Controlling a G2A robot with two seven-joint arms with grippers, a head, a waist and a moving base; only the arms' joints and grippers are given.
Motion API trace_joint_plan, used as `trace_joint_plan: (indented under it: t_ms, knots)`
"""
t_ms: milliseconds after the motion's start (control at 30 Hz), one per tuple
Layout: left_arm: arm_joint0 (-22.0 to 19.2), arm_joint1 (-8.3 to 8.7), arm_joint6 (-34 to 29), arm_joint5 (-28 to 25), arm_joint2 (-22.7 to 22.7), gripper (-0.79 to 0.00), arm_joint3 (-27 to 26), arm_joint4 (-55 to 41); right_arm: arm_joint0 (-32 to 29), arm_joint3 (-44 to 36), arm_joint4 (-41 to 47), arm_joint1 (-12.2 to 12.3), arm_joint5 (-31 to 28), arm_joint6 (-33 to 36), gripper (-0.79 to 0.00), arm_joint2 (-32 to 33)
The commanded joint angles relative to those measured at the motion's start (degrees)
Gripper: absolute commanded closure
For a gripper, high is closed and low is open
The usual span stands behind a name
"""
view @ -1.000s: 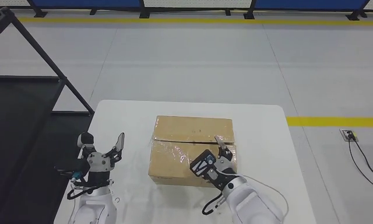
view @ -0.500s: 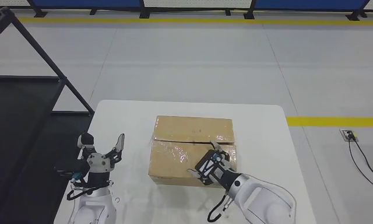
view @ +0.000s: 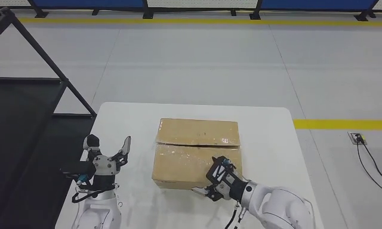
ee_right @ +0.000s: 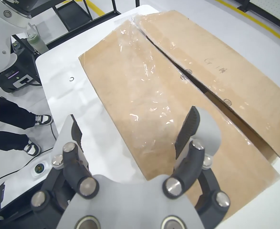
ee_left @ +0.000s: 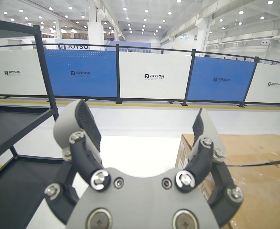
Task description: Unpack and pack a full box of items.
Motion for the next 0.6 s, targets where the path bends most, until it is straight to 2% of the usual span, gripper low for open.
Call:
trace_joint_plan:
  t_ms: [0,200,433,567]
  knots:
    - [0.0,-0.02,0.1,0.3,0.0,-0.785,0.1,0.0,0.5,0.7,2.2,0.1,0.4,0.7,-0.785,0.1]
    - [0.0,-0.05,0.3,0.7,-0.1,-0.785,0.3,-0.1,1.4,1.2,7.2,0.5,1.5,3.0,-0.785,0.5]
    - [-0.6,-0.12,0.0,0.9,0.4,-0.785,0.5,0.0,0.0,-1.0,9.4,1.3,-4.2,-2.6,-0.785,1.8]
    - [-0.9,-0.14,0.0,0.8,0.7,-0.785,0.8,0.1,-0.7,-1.9,7.1,1.7,-3.4,-3.7,-0.785,3.2]
